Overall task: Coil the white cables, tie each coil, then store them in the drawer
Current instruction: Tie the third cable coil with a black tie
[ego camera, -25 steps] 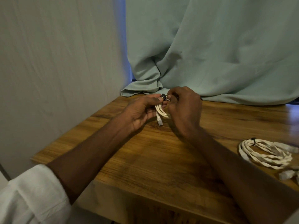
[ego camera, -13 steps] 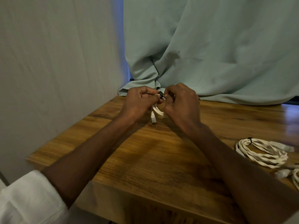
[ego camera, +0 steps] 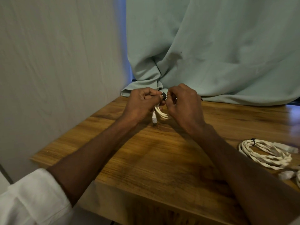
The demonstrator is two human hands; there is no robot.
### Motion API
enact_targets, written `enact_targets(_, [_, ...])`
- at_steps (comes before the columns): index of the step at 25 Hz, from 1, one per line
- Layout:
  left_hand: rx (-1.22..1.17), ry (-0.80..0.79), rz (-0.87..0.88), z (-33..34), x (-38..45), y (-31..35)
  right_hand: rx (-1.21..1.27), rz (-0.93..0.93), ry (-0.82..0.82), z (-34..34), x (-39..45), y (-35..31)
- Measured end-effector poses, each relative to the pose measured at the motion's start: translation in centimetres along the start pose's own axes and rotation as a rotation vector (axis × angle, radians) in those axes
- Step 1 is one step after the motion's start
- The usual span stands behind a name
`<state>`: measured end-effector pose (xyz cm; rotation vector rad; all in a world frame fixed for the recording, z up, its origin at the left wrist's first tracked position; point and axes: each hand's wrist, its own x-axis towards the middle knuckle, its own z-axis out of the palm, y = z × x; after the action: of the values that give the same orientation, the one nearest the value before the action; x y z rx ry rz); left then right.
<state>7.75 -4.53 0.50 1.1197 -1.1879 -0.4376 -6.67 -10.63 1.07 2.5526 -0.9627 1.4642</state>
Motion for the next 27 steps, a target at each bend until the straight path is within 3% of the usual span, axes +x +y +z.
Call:
enact_targets(12, [-0.154,-0.035,-0.087,-0.1,0.0,-0.1,-0.093,-0.005,0.029,-0.5,-0.3,-0.9])
enact_targets(17, [-0.243,0.035,-0.153,-0.1,0.2,-0.6,0.115,0.138,0.068,0.5,-0.3,-1.2])
enact_targets(25, [-0.329,-0.006,-0.244,0.5,0.1,-1.0,0.160,0.227,0.163,0.6,-0.3,-1.2])
enact_targets(27, [-0.382,0.010,-0.286,0.4,0.1,-1.1,0.120,0.211,0.121,0.8,-0.2,-1.1])
